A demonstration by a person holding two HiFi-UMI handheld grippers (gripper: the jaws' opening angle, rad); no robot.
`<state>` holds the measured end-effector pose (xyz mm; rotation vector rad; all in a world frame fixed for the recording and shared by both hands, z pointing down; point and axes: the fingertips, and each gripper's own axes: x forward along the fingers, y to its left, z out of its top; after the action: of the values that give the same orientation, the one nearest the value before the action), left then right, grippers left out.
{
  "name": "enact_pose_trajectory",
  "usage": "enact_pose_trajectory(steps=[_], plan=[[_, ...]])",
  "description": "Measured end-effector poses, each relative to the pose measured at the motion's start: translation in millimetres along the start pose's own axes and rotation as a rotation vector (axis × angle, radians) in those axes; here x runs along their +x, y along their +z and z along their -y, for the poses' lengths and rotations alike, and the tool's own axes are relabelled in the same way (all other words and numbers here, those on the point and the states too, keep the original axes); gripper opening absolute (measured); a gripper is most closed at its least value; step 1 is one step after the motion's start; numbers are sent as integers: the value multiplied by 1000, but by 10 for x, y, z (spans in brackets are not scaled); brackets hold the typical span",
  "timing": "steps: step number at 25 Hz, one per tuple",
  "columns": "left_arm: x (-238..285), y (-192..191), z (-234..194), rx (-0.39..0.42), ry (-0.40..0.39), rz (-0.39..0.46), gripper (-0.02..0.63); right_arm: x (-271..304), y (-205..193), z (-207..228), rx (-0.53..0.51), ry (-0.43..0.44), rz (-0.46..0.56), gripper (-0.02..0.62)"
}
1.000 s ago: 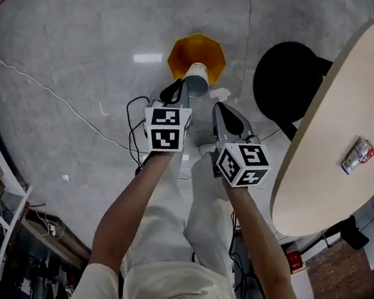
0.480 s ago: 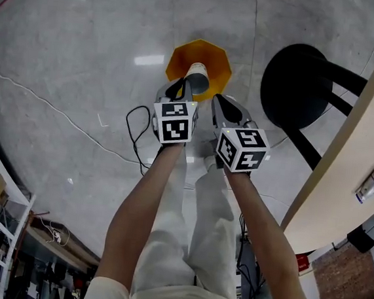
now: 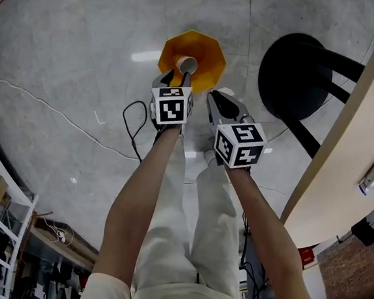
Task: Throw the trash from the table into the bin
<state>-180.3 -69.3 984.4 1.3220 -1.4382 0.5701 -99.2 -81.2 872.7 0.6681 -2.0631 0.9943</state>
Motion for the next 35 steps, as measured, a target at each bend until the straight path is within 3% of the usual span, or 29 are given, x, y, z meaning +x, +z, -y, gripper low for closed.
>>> enact_pose_trajectory(steps=[3,7,15,19,23,35], plan=[[-239,44,126,14,-23,0,149,-153,71,-54,-4,-5,9,30],[-861,147,289,8,-33,51,8,-491,278,-330,-16,9,38,8],[-2419,339,703,-11,-89,146,6,-1538,673,-1187,-111,91,111,8],[-3050,649,895,12,-110,238,7,-2035,870,-1424,-171,104,163,6],[-3673,690,1213,59,-134,275,6,-2627,836,-1615,-207,111,190,6],[-4649,601,2541,284,-248,288,6,-4185,706,-1196,-172,64,352,6]])
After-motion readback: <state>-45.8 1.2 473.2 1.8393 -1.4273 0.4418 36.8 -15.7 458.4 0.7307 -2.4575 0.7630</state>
